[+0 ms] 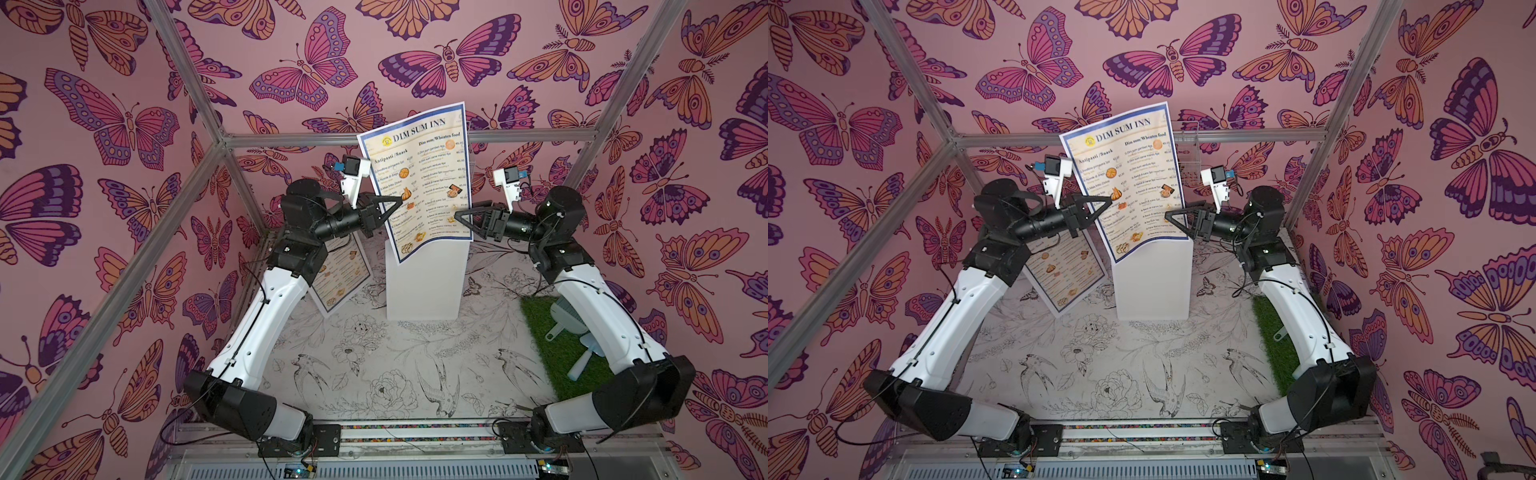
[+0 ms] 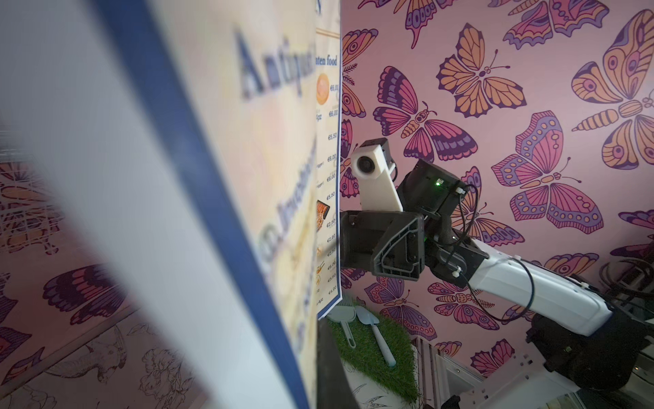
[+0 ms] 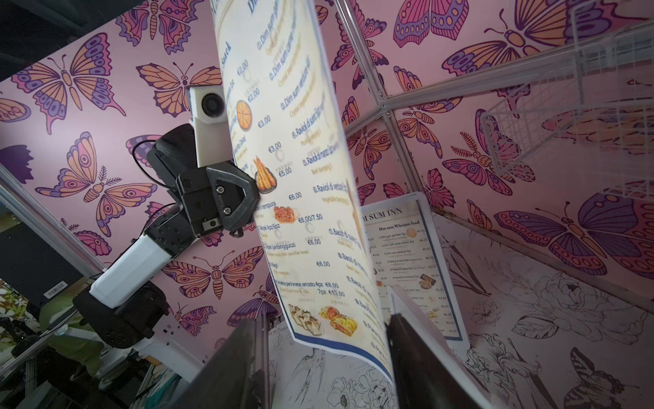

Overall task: Insert the menus into the narrow rack
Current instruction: Insert the menu into the narrow rack.

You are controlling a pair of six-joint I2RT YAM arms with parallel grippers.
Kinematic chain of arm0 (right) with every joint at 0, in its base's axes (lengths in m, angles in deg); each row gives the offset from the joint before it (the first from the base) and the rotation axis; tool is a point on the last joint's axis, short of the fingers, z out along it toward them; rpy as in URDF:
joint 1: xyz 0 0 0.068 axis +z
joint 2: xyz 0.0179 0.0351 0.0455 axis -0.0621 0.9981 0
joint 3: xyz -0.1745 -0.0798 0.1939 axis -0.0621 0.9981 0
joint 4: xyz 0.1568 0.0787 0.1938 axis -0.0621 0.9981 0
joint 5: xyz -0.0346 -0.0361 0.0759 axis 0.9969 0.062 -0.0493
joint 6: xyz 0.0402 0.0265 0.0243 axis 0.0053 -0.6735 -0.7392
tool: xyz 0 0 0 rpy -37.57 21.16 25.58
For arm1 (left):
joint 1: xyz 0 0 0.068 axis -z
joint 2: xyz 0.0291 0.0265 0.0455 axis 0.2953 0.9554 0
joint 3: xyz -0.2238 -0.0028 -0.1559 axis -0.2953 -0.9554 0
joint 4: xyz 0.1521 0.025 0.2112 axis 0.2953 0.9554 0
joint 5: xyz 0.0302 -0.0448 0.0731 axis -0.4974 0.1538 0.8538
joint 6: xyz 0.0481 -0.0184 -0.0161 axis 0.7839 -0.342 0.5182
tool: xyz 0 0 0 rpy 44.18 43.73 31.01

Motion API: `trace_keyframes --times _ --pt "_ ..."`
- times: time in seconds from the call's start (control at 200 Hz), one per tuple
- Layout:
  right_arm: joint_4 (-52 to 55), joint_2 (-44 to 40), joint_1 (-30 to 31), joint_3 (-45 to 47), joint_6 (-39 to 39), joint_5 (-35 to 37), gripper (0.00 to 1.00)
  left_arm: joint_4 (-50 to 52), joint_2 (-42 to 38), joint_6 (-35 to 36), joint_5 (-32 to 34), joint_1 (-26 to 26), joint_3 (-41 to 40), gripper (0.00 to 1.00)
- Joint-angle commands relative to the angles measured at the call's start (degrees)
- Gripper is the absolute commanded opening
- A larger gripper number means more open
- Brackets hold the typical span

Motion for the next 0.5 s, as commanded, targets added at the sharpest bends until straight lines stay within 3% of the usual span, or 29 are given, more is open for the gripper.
trace_keyframes --times 0.0,0.496 --pt "-5.4 1.5 -0.5 -2.2 -0.7 -3.0 0.60 -1.5 2.2 1.6 -3.0 -0.5 2.7 0.02" --pt "-12.7 5.0 -5.2 -1.9 -5.1 -0.2 0.52 -4.7 14.6 2.6 -0.2 -0.5 12.8 0.02"
